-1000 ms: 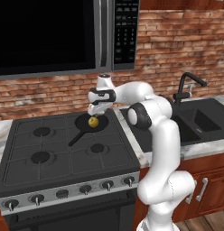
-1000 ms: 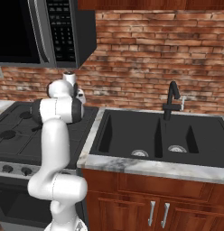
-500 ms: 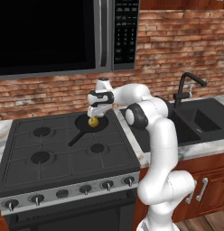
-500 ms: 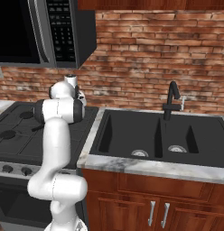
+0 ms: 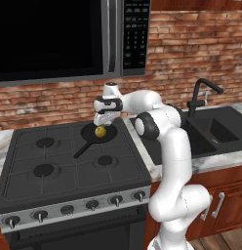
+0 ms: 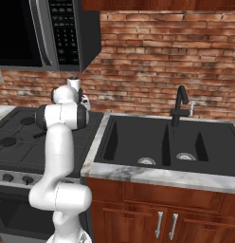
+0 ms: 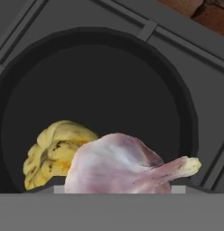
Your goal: Put the garlic and squash in the pan. Then turn on the rear right burner and set the heat to medium.
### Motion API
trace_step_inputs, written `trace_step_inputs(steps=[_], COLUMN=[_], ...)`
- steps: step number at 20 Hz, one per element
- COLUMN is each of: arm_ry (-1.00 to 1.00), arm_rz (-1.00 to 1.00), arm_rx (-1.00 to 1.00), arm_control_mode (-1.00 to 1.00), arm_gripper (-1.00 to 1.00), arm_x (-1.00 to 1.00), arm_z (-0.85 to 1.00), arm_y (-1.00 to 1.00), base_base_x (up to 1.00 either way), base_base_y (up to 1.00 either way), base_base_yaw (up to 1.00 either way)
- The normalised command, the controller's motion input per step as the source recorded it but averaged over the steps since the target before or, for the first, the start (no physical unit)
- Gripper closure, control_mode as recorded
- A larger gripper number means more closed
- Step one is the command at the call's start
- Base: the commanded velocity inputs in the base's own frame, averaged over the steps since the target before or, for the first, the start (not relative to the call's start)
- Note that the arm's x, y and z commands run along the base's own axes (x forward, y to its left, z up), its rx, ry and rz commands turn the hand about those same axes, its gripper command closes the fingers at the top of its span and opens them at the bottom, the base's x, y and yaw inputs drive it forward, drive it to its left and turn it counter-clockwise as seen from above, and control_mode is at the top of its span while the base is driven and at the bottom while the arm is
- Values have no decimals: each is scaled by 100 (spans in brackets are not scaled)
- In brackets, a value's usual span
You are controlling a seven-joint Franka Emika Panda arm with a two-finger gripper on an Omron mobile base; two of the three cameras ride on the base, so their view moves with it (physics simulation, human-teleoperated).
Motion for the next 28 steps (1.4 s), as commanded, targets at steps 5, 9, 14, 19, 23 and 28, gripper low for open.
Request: trace_step_inputs(steps=[5,9,14,19,23,28], arm_ry=[0,0,-7,-12,-9,0], arm_rz=[0,0,0,-1,-15,-26], arm_rx=[0,0,0,0,8,14], arm_control_mode=[-100,-100,-100,-100,-100,-100], arm_gripper=[-100,-100,-100,-100,-100,-100], arm_x=[0,0,-25,-57,-94,-69], arm_z=[0,0,0,9,12,3], arm_y=[0,0,0,-3,-30,-47], base_base_x=[0,0,0,0,0,0], base_base_y=[0,0,0,0,0,0], base_base_yaw=[0,0,0,0,0,0])
